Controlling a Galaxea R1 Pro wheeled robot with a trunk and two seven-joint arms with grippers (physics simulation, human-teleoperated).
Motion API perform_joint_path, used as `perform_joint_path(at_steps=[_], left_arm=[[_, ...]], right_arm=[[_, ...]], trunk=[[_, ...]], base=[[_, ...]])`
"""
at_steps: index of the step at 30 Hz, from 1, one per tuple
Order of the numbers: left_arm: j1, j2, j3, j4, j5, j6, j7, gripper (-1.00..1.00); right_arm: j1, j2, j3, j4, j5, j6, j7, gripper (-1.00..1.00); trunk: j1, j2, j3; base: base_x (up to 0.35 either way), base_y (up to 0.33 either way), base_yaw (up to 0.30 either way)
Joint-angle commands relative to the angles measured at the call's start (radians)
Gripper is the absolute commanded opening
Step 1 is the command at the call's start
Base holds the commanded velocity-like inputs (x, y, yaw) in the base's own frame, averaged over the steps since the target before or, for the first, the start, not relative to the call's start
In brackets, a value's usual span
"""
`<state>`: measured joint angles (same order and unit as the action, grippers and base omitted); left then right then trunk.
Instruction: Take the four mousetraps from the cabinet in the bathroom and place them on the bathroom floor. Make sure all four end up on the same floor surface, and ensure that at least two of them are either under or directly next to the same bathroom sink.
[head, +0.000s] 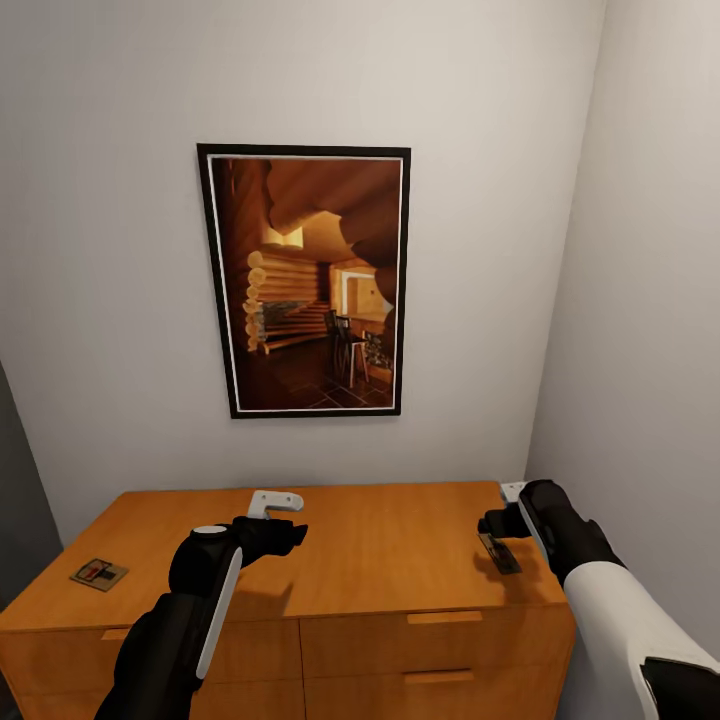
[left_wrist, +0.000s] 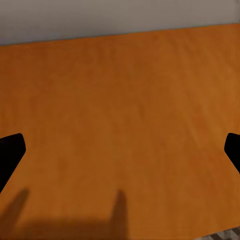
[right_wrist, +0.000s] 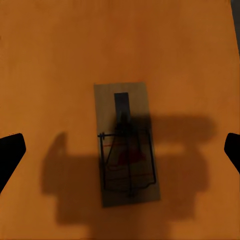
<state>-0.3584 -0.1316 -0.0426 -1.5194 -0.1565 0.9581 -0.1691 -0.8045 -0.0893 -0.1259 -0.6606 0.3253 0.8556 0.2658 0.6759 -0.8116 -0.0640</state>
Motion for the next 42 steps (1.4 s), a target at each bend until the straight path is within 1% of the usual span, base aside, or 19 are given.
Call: perform_joint_path(at_steps=[1, 9, 22, 28, 37, 42], left_arm=[[-0.001, 0.0, 0.0, 0.0, -0.011, 0.004, -0.009, 1.0], [-0.001, 0.001, 0.0, 0.002, -0.011, 0.004, -0.009, 1.0], [-0.001, 0.001, 0.0, 0.003, -0.011, 0.004, -0.009, 1.0], [-0.001, 0.001, 0.0, 0.003, -0.011, 0.004, -0.009, 1.0], [-0.001, 0.001, 0.0, 0.004, -0.01, 0.004, -0.009, 1.0], [-0.001, 0.001, 0.0, 0.006, -0.01, 0.004, -0.009, 1.0]], right_arm=[[-0.001, 0.001, -0.004, 0.012, 0.01, -0.01, 0.009, 1.0], [-0.001, -0.001, -0.004, 0.053, 0.011, -0.057, 0.009, 1.0], [-0.001, -0.003, -0.007, 0.063, 0.01, -0.083, 0.01, 1.0], [-0.001, -0.005, -0.007, 0.067, 0.007, -0.114, 0.015, 1.0], [-0.001, -0.009, -0.005, 0.073, 0.006, -0.135, 0.017, 1.0], [-0.001, -0.011, -0.005, 0.098, 0.006, -0.161, 0.017, 1.0]], trunk=[[0.0, -0.001, -0.002], [0.0, -0.001, -0.002], [0.0, -0.001, -0.002], [0.0, -0.001, -0.002], [0.0, -0.001, -0.002], [0.0, -0.001, -0.002]], base=[[0.0, 0.0, 0.0], [0.0, 0.0, 0.0], [0.0, 0.0, 0.0], [0.0, 0.0, 0.0], [0.0, 0.0, 0.0], [0.0, 0.0, 0.0]])
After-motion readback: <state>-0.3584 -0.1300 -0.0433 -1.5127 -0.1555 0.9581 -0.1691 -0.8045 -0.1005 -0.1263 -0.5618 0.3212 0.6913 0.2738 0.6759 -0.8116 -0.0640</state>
